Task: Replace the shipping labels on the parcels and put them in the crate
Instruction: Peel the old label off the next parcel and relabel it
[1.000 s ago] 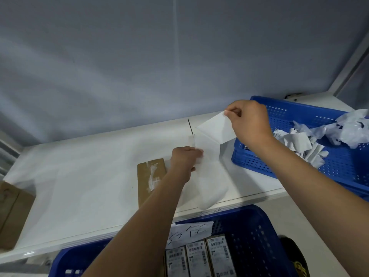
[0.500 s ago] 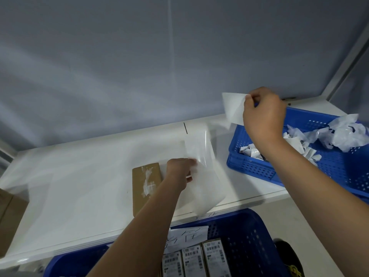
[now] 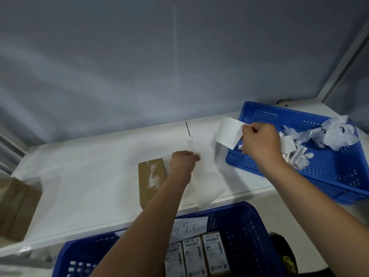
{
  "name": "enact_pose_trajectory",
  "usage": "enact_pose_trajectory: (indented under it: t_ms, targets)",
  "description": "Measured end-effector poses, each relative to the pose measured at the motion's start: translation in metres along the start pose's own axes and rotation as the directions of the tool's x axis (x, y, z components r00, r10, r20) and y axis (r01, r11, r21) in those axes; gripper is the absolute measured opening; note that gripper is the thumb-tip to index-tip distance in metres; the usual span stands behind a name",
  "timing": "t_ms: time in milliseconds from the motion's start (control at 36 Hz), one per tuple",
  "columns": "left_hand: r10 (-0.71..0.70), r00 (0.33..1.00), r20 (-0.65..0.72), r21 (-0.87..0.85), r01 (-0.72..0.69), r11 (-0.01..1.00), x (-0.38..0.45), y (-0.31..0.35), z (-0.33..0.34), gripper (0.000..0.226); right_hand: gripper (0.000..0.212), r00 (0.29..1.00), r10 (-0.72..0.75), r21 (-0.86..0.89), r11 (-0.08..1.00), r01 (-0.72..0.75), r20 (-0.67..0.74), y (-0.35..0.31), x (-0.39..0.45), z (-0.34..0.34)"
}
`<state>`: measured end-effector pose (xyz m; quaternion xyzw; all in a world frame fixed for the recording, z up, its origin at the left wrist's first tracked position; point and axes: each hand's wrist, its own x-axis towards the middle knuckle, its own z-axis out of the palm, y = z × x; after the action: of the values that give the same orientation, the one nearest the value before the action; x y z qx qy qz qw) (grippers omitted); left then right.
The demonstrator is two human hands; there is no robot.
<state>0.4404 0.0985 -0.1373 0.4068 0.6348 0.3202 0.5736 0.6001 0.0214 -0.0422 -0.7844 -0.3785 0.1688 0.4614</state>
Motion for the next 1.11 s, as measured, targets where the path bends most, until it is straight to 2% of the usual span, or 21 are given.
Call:
enact_pose_trajectory:
  t_ms: [56,167,250,333,444,556,667,722,806,889,1000,1111]
  targets:
    - [-0.026,1.000,-0.007,0.037,0.026,0.999,-0.004,-0.005,-0.005,0.027,0.036,0.999,0.041,0.043,0.998,-0.041,0.004,-0.001,-0.012,-0.003]
    - [-0.190,0.978,0.088,0.033,0.187,0.982,-0.010,-0.013,-0.010,0.007,0.036,0.995,0.091,0.080,0.992,-0.093,0.030,0.002,-0.040,-0.008]
    - [-0.219,0.965,0.141,0.018,0.219,0.976,-0.014,-0.021,-0.010,0.003,0.035,0.994,0.092,0.064,0.993,-0.096,0.067,0.002,-0.054,-0.003]
    - [-0.222,0.960,0.169,0.033,0.219,0.975,-0.013,-0.032,-0.009,0.013,0.035,0.994,0.073,0.038,0.996,-0.077,0.086,0.002,-0.055,0.004]
    - [-0.146,0.979,0.139,0.073,0.136,0.988,-0.014,-0.057,-0.005,0.028,0.035,0.993,0.075,0.021,0.997,-0.077,0.091,0.001,-0.050,0.006]
    - [0.012,0.986,0.165,0.262,-0.055,0.964,-0.020,-0.076,-0.004,0.057,0.035,0.996,0.039,0.016,0.999,-0.040,0.083,0.000,-0.045,0.006]
    - [0.199,0.942,0.272,0.470,-0.310,0.826,-0.020,-0.074,-0.001,0.066,0.033,0.997,0.008,0.011,1.000,-0.009,0.079,0.003,-0.043,0.007]
    - [0.272,0.919,0.284,0.518,-0.386,0.763,-0.013,-0.070,0.001,0.067,0.033,0.997,-0.006,0.009,1.000,0.006,0.078,0.004,-0.043,0.007]
    - [0.341,0.904,0.257,0.540,-0.427,0.726,0.001,-0.062,0.004,0.062,0.031,0.997,-0.026,0.011,1.000,0.025,0.072,0.008,-0.039,0.011]
    - [0.337,0.912,0.232,0.554,-0.409,0.726,0.016,-0.051,0.008,0.063,0.027,0.997,-0.041,0.013,0.999,0.040,0.068,0.010,-0.033,0.016]
    - [0.329,0.906,0.266,0.604,-0.423,0.675,0.026,-0.037,0.010,0.066,0.036,0.997,-0.067,-0.001,0.998,0.067,0.049,0.011,-0.025,0.021]
    - [0.339,0.898,0.281,0.591,-0.440,0.676,0.024,-0.030,0.006,0.072,0.024,0.995,-0.085,-0.002,0.996,0.085,0.046,0.011,-0.020,0.023]
